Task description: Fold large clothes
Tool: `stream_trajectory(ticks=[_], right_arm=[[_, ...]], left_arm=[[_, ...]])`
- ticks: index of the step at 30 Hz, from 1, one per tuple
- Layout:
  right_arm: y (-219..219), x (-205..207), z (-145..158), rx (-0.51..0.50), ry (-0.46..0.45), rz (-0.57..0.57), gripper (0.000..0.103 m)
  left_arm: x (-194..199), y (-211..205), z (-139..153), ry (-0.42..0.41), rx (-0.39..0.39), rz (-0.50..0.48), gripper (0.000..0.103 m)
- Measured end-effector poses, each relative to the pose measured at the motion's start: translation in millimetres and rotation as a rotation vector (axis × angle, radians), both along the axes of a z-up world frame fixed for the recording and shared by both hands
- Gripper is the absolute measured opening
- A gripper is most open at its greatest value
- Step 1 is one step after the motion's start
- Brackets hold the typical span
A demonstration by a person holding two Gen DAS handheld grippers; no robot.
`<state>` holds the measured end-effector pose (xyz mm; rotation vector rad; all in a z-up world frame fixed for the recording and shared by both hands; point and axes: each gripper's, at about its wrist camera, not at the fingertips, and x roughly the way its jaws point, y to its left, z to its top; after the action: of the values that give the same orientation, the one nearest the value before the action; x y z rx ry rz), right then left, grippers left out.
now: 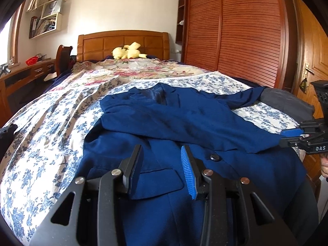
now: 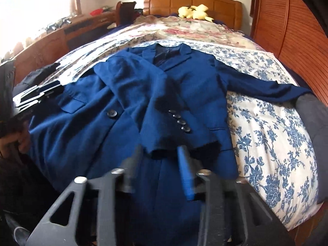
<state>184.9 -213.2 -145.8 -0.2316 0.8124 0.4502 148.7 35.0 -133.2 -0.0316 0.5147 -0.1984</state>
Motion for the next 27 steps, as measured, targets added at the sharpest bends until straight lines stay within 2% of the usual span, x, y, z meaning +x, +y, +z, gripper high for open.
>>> stream_trajectory(ticks=[8, 10, 11, 14, 21, 27], right_arm=[[-17, 15, 0, 0.024, -0.045, -0.02, 0.044], [-22, 17, 3, 0.051, -0.047, -0.016, 0.044], [-24, 17, 5, 0.059, -0.047, -0.011, 0.044], [-29, 13, 10, 0.074, -0.049, 0.006, 0.044], [-44, 9, 22, 0.107, -0.079, 0.021, 0.045], [-55, 41, 5, 0.083, -0.054, -0.018, 0.045]], left_arm=[[-1, -15, 2, -0.012, 0.003, -0.049, 0.044], [0, -19, 3, -0.013, 0.0, -0.065, 0.055], [0, -21, 4, -0.015, -0.002, -0.071, 0.056], [2, -27, 10, -0.016, -0.003, -0.087, 0.056], [24, -45, 20, -0.006, 0.067, -0.075, 0.056], [61, -63, 18, 0.023, 0.07, -0.103, 0.056]])
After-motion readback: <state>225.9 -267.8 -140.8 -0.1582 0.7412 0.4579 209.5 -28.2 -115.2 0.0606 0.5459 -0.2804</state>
